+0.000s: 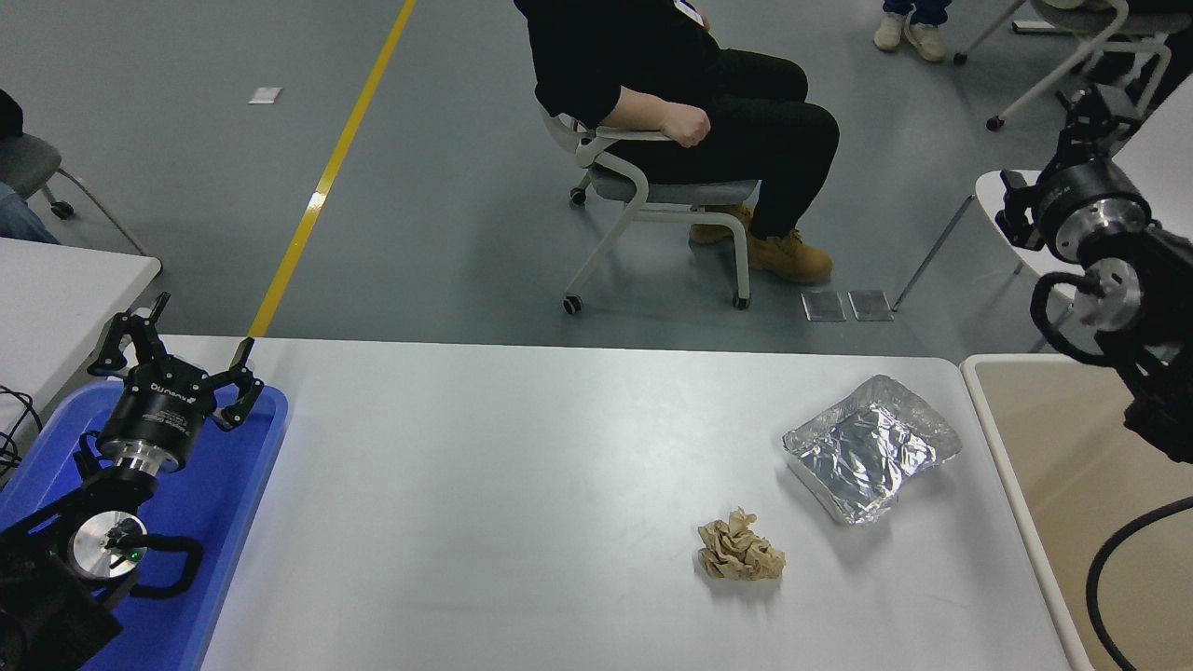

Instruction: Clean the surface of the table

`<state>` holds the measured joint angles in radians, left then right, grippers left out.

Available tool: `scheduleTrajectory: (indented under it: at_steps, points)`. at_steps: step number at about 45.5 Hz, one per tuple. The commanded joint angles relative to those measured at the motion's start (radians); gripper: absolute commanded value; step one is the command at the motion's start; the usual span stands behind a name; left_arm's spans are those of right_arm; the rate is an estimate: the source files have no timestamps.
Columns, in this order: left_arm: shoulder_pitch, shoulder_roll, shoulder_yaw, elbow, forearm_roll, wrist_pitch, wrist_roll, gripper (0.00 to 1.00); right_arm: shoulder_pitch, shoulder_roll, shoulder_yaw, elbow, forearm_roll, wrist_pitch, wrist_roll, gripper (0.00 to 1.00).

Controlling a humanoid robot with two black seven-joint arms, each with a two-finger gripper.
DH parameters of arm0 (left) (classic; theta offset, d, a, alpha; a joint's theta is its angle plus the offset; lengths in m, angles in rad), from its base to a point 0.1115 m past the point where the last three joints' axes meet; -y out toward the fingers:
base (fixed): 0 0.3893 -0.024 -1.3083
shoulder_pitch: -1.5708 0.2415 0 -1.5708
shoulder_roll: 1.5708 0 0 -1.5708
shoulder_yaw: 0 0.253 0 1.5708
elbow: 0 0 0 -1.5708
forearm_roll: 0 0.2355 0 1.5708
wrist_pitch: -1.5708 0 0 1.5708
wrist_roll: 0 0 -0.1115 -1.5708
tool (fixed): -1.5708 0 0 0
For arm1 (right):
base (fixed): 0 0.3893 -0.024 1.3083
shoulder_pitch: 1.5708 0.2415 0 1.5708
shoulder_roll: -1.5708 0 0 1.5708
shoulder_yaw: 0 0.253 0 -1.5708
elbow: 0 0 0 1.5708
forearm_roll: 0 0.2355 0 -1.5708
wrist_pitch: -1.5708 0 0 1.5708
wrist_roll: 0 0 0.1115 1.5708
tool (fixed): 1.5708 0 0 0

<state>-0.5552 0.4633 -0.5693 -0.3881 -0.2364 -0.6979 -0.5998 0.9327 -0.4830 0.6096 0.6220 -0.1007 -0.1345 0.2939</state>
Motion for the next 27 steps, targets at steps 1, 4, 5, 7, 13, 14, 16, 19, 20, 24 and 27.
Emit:
scheduleTrajectory:
  at_steps: [1, 4, 5, 7, 13, 14, 16, 19, 20, 24, 27]
  points:
    - [0.0, 0.0, 0.0, 0.0, 0.0, 0.0, 0.0, 1.0, -0.121, -0.014, 0.036, 0.093, -0.008, 0.003, 0.088, 0.98]
    - [0.0, 0.0, 0.0, 0.0, 0.0, 0.0, 0.0, 1.0, -0.159, -0.016, 0.055, 0.113, -0.011, 0.003, 0.11, 0.98]
    - [0.0, 0.0, 0.0, 0.0, 0.0, 0.0, 0.0, 1.0, -0.172, -0.016, 0.059, 0.119, -0.011, 0.003, 0.114, 0.98]
    - [0.0, 0.0, 0.0, 0.0, 0.0, 0.0, 0.0, 1.0, -0.192, -0.016, 0.065, 0.13, -0.013, 0.003, 0.123, 0.98]
    - [0.0, 0.0, 0.0, 0.0, 0.0, 0.0, 0.0, 1.0, -0.255, -0.009, 0.073, 0.143, -0.013, 0.003, 0.156, 0.98]
    - [0.0, 0.0, 0.0, 0.0, 0.0, 0.0, 0.0, 1.0, -0.262, -0.008, 0.073, 0.145, -0.013, 0.003, 0.159, 0.98]
    - [0.0, 0.0, 0.0, 0.0, 0.0, 0.0, 0.0, 1.0, -0.273, -0.005, 0.073, 0.145, -0.013, 0.003, 0.165, 0.98]
    - [0.0, 0.001, 0.0, 0.0, 0.0, 0.0, 0.0, 1.0, -0.291, 0.001, 0.071, 0.145, -0.013, 0.003, 0.169, 0.98]
    - [0.0, 0.0, 0.0, 0.0, 0.0, 0.0, 0.0, 1.0, -0.296, 0.003, 0.071, 0.143, -0.013, 0.003, 0.169, 0.98]
    - [0.0, 0.001, 0.0, 0.0, 0.0, 0.0, 0.0, 1.0, -0.31, 0.011, 0.073, 0.143, -0.013, 0.003, 0.172, 0.98]
    - [0.0, 0.0, 0.0, 0.0, 0.0, 0.0, 0.0, 1.0, -0.314, 0.014, 0.073, 0.143, -0.013, 0.003, 0.18, 0.98]
